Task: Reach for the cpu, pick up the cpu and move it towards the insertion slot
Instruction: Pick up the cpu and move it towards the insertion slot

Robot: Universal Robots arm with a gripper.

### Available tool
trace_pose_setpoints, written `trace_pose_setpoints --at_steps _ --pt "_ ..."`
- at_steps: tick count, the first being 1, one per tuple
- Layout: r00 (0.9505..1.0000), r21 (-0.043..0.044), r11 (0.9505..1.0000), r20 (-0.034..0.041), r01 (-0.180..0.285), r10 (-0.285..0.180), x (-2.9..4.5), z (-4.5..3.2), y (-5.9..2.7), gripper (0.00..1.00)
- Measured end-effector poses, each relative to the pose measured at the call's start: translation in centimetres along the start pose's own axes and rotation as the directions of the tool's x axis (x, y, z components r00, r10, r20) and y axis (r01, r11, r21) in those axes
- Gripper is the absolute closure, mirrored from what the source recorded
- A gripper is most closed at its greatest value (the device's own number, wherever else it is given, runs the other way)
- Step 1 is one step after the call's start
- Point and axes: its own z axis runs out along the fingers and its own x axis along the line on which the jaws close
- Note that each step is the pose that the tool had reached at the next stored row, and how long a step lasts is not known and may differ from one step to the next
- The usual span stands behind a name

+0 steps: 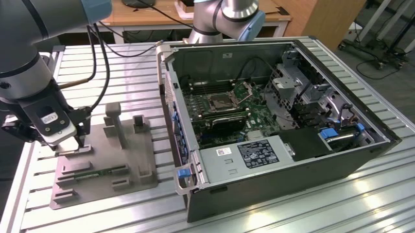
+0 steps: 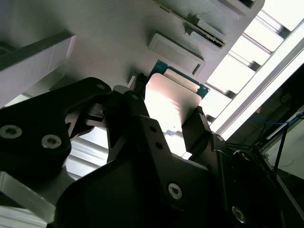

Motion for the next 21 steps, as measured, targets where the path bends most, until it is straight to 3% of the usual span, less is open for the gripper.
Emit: trace_pose_setpoints --at_steps 21 --pt "1.0000 0.0000 1.0000 0.0000 0.000 0.000 -0.01 -0.91 0.04 0.46"
